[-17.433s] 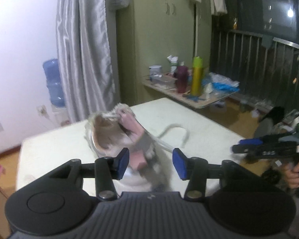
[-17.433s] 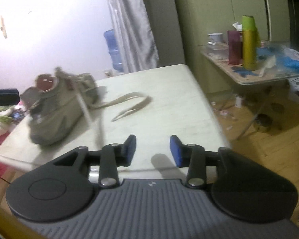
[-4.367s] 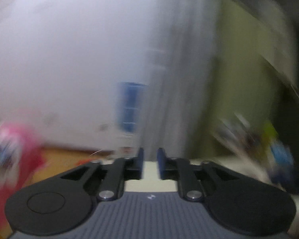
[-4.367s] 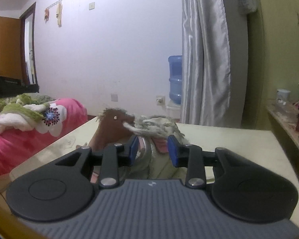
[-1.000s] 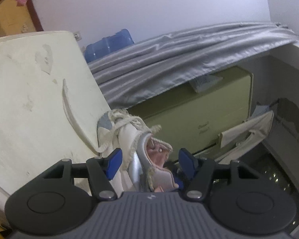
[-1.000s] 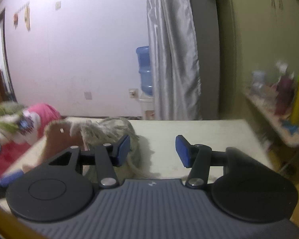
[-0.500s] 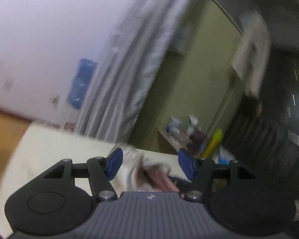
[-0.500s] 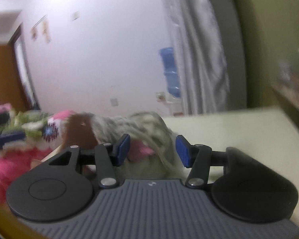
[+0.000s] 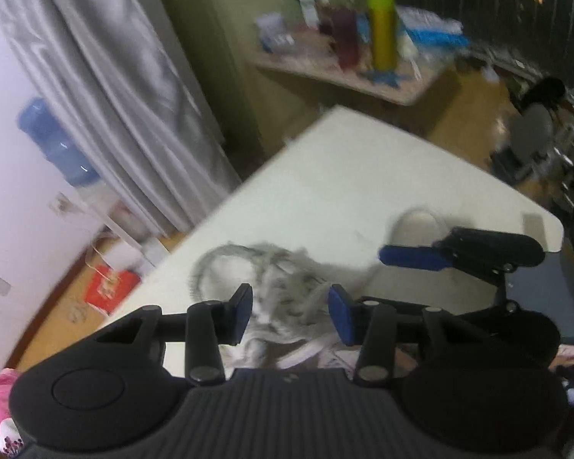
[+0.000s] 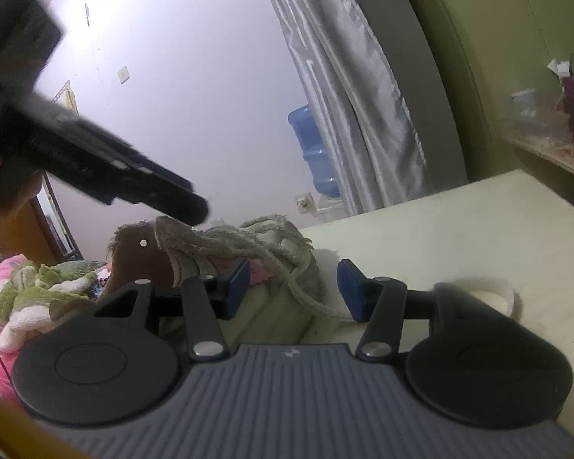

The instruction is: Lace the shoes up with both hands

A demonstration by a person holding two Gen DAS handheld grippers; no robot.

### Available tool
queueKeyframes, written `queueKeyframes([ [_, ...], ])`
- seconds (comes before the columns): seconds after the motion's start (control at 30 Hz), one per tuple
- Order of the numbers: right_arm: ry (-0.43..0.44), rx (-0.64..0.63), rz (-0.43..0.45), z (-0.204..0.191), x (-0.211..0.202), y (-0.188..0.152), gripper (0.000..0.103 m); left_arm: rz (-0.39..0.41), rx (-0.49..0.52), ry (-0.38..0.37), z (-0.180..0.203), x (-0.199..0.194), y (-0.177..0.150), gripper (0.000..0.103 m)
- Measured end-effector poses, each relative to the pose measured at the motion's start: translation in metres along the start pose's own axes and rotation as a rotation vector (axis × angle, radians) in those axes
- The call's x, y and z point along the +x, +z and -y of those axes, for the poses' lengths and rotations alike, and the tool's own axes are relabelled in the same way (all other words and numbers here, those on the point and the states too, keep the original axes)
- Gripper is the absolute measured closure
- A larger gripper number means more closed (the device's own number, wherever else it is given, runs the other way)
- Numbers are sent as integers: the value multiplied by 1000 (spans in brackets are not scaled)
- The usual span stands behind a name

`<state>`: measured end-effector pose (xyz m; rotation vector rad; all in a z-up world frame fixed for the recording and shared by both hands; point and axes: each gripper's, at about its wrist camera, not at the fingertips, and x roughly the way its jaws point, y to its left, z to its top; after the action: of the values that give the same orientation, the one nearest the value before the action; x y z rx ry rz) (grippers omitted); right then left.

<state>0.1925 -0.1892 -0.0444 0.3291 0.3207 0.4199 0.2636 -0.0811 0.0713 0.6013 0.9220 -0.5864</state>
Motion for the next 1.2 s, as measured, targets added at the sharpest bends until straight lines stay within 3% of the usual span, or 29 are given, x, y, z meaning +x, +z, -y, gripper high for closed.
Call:
queueKeyframes([
  [0.03,-1,-3,3,0,0,0,53,-24,8,2,2,6,2,58],
  [0.1,1,-1,3,2,2,1,53,-79,55,35,10,21,4,80],
  [0.13,3,0,1,4,4,2,53,-99,86,51,14,28,6,83],
  [0.2,7,-5,-1,4,2,1,53,-90,129,108,22,33,5,100],
  [0.23,8,-8,-3,3,2,1,53,-61,139,169,26,32,5,100],
  [0.37,-2,-34,0,2,2,0,53,14,155,281,32,22,0,100],
  [0.47,-3,-36,-3,2,3,0,53,153,219,511,43,10,-10,102],
  [0.57,-10,-44,-1,1,4,-1,53,313,184,660,36,-12,-17,102],
  [0.6,-12,-46,-3,0,5,-1,53,329,147,639,30,-18,-19,102],
  [0.67,-11,-43,-6,1,5,0,53,308,47,511,15,-29,-22,101],
  [0.77,-8,-41,-10,1,5,0,53,282,-65,309,2,-39,-36,87],
  [0.83,-11,-42,-9,0,4,-1,53,298,-79,228,3,-45,-50,81],
  [0.9,-17,-43,-9,-1,4,-1,53,306,-14,205,13,-48,-62,59],
  [0.93,-19,-43,-10,-1,5,-1,52,309,26,205,18,-48,-66,56],
  [1.07,-22,-38,-17,-1,5,-1,52,250,101,164,28,-32,-67,58],
  [1.17,-31,-40,-20,-2,5,-2,52,221,129,161,30,-20,-66,80],
  [1.2,-34,-40,-21,-2,5,-2,52,220,125,158,31,-19,-67,79],
])
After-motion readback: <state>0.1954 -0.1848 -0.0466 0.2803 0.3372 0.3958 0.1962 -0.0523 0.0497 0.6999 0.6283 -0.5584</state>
